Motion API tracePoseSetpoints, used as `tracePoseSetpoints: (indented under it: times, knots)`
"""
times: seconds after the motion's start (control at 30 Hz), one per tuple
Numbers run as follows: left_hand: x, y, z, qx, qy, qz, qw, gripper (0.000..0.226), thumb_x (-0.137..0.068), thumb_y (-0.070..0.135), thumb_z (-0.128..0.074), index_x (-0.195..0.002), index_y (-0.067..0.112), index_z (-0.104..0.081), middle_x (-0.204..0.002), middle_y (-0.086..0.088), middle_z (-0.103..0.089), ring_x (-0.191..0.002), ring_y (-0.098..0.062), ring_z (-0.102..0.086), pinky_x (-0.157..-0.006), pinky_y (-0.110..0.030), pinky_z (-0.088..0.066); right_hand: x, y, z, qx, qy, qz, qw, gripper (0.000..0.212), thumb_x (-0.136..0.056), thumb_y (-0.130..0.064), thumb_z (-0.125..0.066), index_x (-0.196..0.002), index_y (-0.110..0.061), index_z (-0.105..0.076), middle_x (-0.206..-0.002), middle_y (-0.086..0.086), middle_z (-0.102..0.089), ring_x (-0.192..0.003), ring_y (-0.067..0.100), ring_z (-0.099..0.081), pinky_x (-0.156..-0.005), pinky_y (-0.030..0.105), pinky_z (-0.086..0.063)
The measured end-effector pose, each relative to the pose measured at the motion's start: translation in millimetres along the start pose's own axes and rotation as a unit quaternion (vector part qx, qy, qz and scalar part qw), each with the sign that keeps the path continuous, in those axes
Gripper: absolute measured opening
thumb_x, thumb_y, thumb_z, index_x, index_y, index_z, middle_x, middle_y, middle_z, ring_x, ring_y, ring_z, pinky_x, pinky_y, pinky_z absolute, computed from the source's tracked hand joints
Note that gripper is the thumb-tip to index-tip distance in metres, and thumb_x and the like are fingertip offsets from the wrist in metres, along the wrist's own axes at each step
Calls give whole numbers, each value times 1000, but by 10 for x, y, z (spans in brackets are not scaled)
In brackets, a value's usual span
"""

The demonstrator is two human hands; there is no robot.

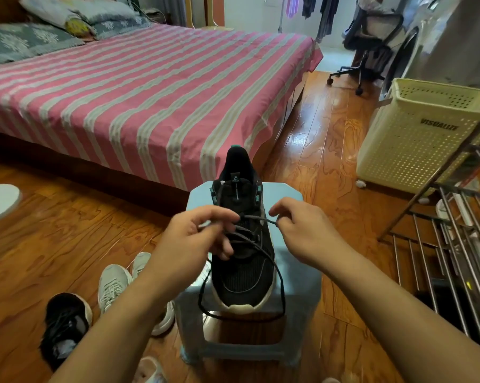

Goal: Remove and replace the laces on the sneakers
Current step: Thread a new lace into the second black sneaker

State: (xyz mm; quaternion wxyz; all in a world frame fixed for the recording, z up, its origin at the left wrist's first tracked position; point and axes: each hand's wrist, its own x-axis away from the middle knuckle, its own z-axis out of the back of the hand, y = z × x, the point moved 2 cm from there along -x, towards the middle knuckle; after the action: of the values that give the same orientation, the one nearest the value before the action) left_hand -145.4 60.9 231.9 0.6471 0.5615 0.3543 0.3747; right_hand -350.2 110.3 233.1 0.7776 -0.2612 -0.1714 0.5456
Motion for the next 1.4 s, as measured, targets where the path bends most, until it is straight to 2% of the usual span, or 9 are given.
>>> tracePoseSetpoints:
  times: [0.13, 0.33, 0.47, 0.57, 0.77, 0.83, 0.93, 1.07, 1.4]
  knots:
    - [156, -38, -151, -53, -19, 6, 998, 30, -103, -2, -47, -98, 17, -70, -88, -2, -69, -60, -24, -65, -54, -31, -52, 87, -12, 34, -101, -142, -22, 984, 29, -105, -32, -48, -93, -17, -70, -66, -1, -56, -64, 16, -55, -62, 35, -58]
    - [165, -91, -275, -211, 41, -101, 971, 25, -101, 11, -57, -106, 29, -72, -91, 19, -69, -75, -2, -65, -67, -12, -48, 267, 188, 168, 36, -304, -58, 950, 25, -102, -43, -52, -102, -28, -72, -88, -7, -71, -78, 7, -67, -71, 24, -53]
    - [202, -45, -349, -287, -22, -171, 942, 24, -99, 22, -51, -109, 29, -71, -100, 20, -68, -98, -1, -64, -83, -18, -52, 257, 139, 284, -68, -118, -79, 987, 37, -100, -47, -53, -112, -19, -74, -108, -2, -74, -99, 15, -68, -89, 39, -56]
    - [273, -10, -483, -308, -62, -201, 928, 25, -98, 25, -49, -111, 30, -69, -104, 17, -67, -99, -4, -64, -82, -30, -55, 413, -115, 185, -397, -151, -103, 899, 27, -98, -30, -59, -107, -12, -77, -95, -1, -76, -91, 14, -70, -90, 33, -58]
    - [270, 59, -536, -263, -41, -263, 927, 25, -98, 23, -56, -115, 24, -74, -110, 12, -67, -105, -10, -63, -87, -27, -52, 331, -84, 101, -593, -46, -193, 781, 21, -103, -12, -49, -98, 1, -64, -82, 14, -67, -66, 18, -64, -62, 27, -59]
    - [166, 27, -443, -253, 63, -252, 932, 23, -95, 21, -56, -104, 21, -77, -104, 11, -64, -104, -9, -58, -90, -23, -45, 162, 43, 186, -505, 2, -175, 845, 20, -105, -15, -49, -95, -5, -63, -71, 7, -56, -50, 9, -46, -46, 20, -43]
    - [-102, -154, -295, -311, 153, -179, 921, 22, -91, 19, -57, -98, 26, -77, -103, 9, -55, -103, -13, -46, -93, -31, -42, -13, 121, 145, -42, 5, 14, 999, 17, -99, -26, -61, -95, -17, -75, -77, -6, -65, -63, 2, -55, -59, 19, -39]
    - [-291, -267, -264, -373, 137, -171, 901, 19, -89, 19, -71, -103, 31, -77, -102, 6, -45, -103, -17, -40, -90, -42, -45, 22, 39, -73, 62, -28, 118, 991, 16, -98, -30, -60, -95, -22, -74, -92, -7, -69, -89, 14, -62, -78, 31, -49]
    - [-273, -256, -245, -307, 150, -144, 929, 30, -81, 14, -80, -105, 21, -63, -105, 6, -46, -99, -11, -49, -88, -19, -42, 95, -94, -220, 38, 61, 58, 996, 19, -98, -31, -56, -92, -19, -70, -85, -2, -65, -79, 19, -59, -62, 31, -40]
